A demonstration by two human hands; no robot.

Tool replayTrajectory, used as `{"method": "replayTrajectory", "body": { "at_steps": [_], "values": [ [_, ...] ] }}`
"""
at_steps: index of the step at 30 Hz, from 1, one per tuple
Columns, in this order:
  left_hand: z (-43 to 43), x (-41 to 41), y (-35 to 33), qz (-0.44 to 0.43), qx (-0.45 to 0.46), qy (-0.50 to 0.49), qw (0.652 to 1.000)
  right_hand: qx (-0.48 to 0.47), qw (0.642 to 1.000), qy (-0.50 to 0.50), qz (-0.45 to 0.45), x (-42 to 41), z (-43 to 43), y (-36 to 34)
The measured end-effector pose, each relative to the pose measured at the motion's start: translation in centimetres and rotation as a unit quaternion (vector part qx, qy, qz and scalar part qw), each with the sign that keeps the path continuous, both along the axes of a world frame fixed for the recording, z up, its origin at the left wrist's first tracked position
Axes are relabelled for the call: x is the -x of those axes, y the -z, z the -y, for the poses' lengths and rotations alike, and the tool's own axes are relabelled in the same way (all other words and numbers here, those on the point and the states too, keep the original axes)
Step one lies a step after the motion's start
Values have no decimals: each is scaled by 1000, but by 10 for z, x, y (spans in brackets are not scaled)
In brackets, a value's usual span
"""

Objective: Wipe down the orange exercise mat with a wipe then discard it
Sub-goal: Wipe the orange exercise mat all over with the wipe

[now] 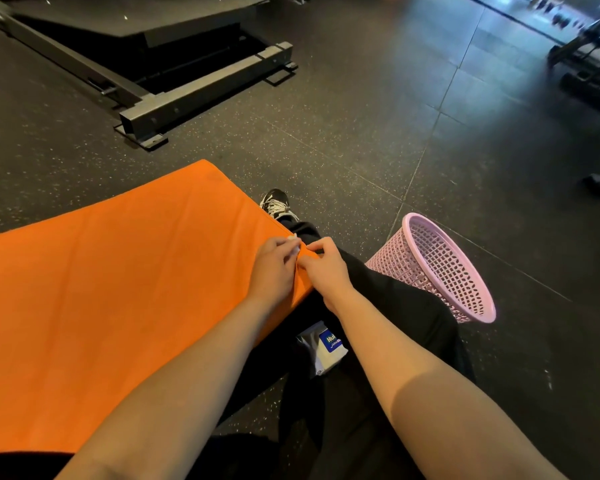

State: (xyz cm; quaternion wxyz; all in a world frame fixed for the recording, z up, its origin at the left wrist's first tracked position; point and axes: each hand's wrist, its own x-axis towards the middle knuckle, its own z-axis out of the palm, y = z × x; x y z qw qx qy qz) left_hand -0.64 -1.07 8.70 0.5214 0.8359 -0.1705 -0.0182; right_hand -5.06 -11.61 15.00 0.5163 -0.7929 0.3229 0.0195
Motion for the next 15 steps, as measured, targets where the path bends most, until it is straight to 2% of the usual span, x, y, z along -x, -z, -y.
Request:
{"method": "replayTrajectory", "body": {
  "at_steps": [3, 7, 9, 12, 15],
  "values": [
    [-6, -7, 7, -2, -20, -36, 999, 110, 990, -70, -52, -15, 0, -14],
    [-23, -11, 18, -86, -107, -139, 981, 230, 952, -159, -122, -26, -10, -21],
    [-20, -11, 18, -102, -91, -108, 985, 247, 940, -192, -135, -24, -15, -15],
    [-8, -8, 6, -82, -19, -21, 996, 267, 928, -225, -128, -24, -16, -11],
    [-7, -6, -3, -44, -2, -15, 999, 257, 932, -230, -111, -24, -14, -18]
  ]
}}
